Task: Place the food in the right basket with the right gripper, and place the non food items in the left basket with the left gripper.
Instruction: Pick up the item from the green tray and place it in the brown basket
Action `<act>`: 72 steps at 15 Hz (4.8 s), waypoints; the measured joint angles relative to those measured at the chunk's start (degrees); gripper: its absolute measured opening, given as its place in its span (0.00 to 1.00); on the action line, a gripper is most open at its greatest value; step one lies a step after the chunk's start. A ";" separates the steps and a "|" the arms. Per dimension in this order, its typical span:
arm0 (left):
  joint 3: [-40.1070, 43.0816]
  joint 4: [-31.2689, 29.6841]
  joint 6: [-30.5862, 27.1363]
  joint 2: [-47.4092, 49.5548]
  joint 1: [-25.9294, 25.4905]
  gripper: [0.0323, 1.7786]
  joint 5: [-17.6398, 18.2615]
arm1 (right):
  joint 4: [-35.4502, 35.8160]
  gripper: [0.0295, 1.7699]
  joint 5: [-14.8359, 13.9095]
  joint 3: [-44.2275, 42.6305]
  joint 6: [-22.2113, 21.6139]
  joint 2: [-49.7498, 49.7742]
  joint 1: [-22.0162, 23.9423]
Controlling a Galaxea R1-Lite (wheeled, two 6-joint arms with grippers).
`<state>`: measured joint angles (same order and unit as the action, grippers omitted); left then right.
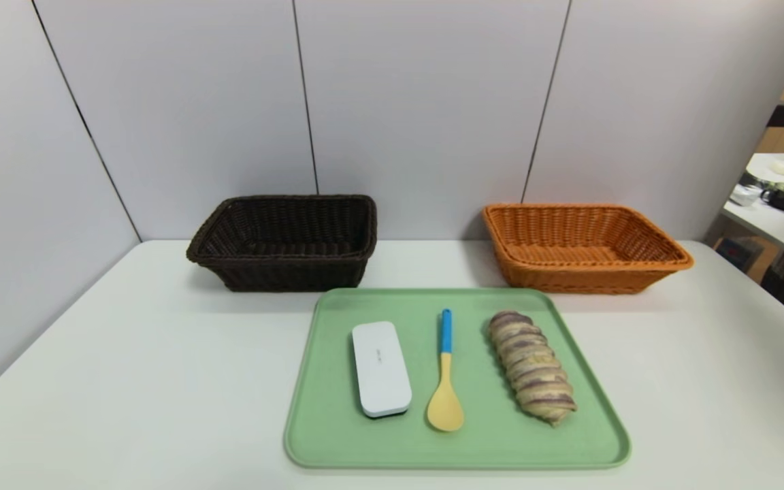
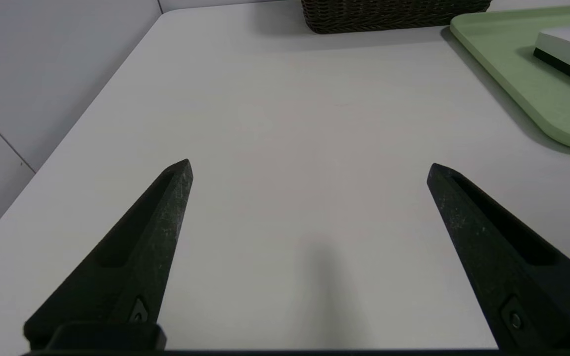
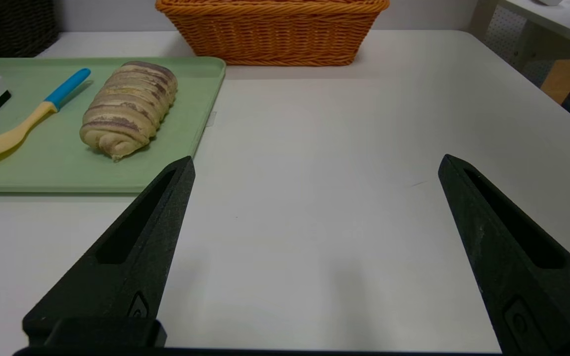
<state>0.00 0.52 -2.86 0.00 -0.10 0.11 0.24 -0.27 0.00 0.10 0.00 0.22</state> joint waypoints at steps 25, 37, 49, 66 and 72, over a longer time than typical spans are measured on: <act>0.00 -0.26 -0.51 0.00 0.02 0.95 0.30 | 0.00 0.96 0.02 0.00 0.59 0.02 0.02; -17.55 8.24 0.04 -13.69 0.10 0.95 1.01 | -15.09 0.96 9.33 -19.63 1.38 -8.48 -0.27; -40.29 16.42 -0.63 -49.31 0.10 0.95 5.27 | -15.24 0.96 8.03 -37.82 0.17 -44.32 0.79; -47.43 6.36 -6.03 -68.29 0.28 0.95 11.92 | -11.79 0.96 8.20 -42.72 6.88 -62.43 3.79; -47.41 6.41 -5.75 -66.91 0.98 0.95 19.61 | -11.01 0.96 11.56 -42.33 6.24 -61.68 3.96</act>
<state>-47.41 6.94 -8.62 -66.91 0.88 19.72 -10.76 11.29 -42.33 6.34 -61.68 4.18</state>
